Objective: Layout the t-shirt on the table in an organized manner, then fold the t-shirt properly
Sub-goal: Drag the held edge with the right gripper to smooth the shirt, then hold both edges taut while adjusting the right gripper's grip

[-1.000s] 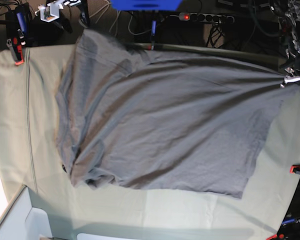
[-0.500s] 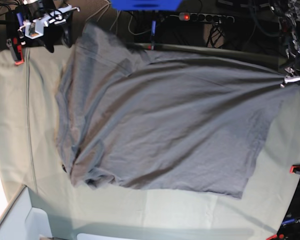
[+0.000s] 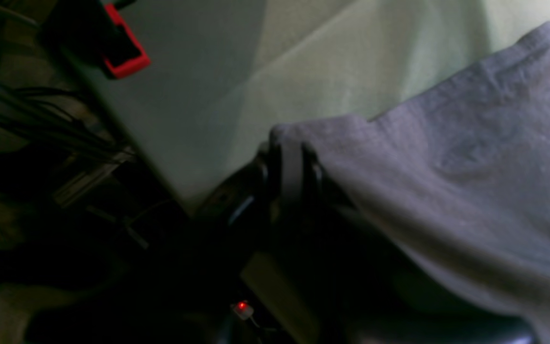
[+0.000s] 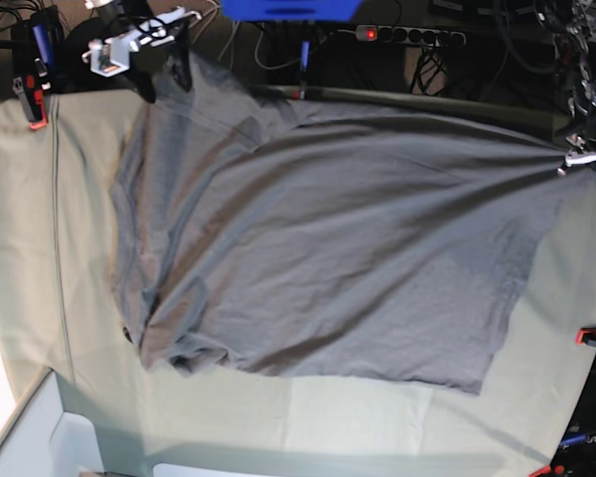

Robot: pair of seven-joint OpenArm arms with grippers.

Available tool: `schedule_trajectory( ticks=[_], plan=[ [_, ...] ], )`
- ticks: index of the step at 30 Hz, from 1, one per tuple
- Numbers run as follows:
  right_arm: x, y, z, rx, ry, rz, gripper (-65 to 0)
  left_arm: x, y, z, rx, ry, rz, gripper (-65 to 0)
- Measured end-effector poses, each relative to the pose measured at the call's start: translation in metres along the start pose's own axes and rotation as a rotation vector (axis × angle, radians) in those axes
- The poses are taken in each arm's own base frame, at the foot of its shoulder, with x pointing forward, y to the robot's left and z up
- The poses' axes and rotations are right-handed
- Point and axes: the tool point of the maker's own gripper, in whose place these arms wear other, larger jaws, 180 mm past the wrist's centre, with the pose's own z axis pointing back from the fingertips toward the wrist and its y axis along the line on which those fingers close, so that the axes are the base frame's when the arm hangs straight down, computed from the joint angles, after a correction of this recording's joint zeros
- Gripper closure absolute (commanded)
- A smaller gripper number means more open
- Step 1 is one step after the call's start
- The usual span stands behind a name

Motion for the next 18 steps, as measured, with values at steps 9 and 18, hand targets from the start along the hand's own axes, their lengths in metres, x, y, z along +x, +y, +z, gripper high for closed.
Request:
schedule_trajectory(
  ticks=[9,18],
  plan=[
    [-0.006,-0.005,-0.006,-0.01,0.006,-0.014,-34.7,0.0,0.0,0.0,0.002,-0.001,-0.002,0.0],
    [0.001,-0.009,-0.013,-0.013,-0.015,-0.007,-35.1,0.006,-0.006,-0.002,-0.008,-0.014,0.007,0.0]
  ],
)
